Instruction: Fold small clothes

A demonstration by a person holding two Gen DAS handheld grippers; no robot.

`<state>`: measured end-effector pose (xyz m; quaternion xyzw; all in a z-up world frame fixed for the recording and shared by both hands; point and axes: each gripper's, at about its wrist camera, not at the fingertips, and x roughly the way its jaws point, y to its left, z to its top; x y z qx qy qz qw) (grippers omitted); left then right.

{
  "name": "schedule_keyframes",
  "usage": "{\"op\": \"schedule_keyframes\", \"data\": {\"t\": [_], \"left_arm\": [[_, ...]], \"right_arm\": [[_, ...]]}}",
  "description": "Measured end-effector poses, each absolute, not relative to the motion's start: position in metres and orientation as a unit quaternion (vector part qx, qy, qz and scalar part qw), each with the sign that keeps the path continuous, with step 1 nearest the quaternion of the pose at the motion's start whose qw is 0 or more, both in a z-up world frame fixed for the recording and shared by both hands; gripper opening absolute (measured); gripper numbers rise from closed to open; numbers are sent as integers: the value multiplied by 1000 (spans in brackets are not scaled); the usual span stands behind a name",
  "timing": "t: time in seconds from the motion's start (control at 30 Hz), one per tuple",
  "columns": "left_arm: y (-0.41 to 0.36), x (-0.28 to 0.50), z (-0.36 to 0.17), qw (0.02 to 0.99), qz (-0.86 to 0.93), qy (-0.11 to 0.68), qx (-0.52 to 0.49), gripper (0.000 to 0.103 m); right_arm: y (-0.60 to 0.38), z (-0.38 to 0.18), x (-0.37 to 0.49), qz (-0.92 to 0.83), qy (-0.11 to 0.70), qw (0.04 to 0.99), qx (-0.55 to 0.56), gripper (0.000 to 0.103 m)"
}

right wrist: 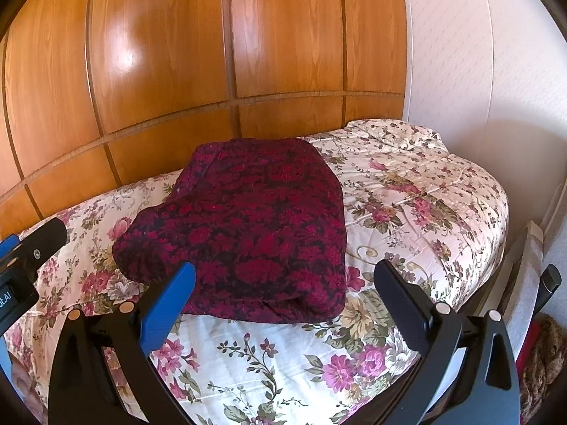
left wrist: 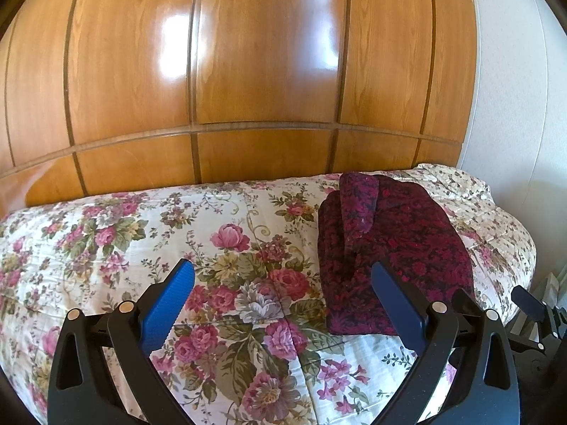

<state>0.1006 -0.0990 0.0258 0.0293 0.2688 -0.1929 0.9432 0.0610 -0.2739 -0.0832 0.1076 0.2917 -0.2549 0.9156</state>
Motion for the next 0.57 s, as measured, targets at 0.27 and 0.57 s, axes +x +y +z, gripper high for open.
{"op": "schedule_keyframes", "data": {"t": [0.27, 0.57], "left_arm": [[-101, 109, 15, 938, -193, 286, 34, 99], [-98, 117, 9, 937, -177, 299, 24, 99]], "right_arm": [[-273, -89, 67, -251, 301, 914, 109, 101], [-273, -91, 73, -248, 306, 912, 111, 101]]}}
